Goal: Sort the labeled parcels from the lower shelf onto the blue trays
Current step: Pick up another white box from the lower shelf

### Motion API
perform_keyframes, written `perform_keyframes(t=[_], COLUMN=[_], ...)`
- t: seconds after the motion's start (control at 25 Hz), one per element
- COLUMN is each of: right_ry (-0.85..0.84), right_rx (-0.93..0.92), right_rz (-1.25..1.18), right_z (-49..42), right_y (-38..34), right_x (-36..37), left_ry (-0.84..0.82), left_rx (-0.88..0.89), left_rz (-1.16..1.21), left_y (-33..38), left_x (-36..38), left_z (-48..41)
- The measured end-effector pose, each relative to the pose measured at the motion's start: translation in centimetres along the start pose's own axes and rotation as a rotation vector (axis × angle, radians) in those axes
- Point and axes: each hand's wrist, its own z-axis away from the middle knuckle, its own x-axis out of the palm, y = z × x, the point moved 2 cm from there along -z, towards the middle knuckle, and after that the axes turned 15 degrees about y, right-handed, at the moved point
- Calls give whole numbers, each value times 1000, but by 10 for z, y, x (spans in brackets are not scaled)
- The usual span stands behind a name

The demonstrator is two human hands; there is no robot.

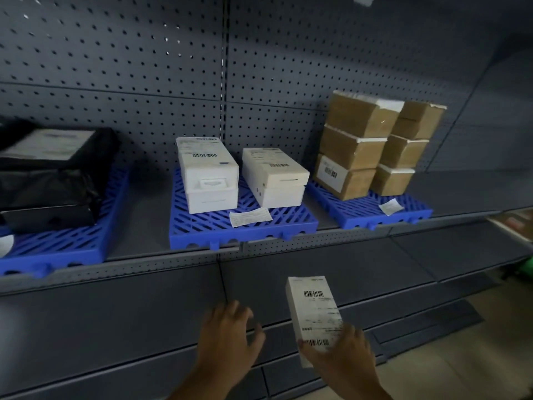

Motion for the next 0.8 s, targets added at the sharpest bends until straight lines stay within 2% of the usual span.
perform_keyframes(t=[0.28,0.56,0.8], right_ry=[47,62,104], right_rx=[-129,-200,-293], right_rz=[-20,-60,-242], right_z=[6,13,9], right_y=[10,20,-5], right_x=[-24,-50,-123], left_ry=[76,72,313], left_rx=[9,18,41], left_rz=[-82,-117,-7], left_y=[39,68,99], left_x=[-19,-26,-89], left_z=[0,21,-14])
